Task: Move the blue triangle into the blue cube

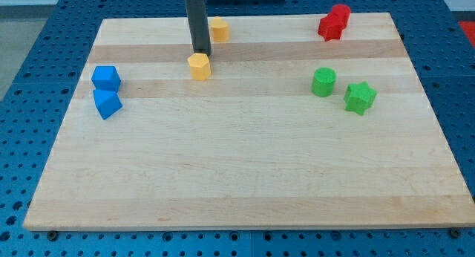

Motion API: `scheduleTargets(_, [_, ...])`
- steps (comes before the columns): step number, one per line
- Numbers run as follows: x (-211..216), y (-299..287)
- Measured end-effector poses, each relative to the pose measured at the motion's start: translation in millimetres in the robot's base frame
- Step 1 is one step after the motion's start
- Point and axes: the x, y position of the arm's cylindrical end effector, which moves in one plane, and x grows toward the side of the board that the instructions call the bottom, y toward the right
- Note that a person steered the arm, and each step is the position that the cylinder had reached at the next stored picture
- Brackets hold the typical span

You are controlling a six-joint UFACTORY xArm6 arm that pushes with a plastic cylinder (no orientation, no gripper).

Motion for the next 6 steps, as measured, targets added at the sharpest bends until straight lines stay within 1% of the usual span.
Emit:
scheduleTargets(1, [-3,-13])
scheduleTargets(2, [25,-45])
scheduleTargets(3, [31,9])
scheduleTargets(5, [-71,-13])
scheduleTargets(6, [-105,8])
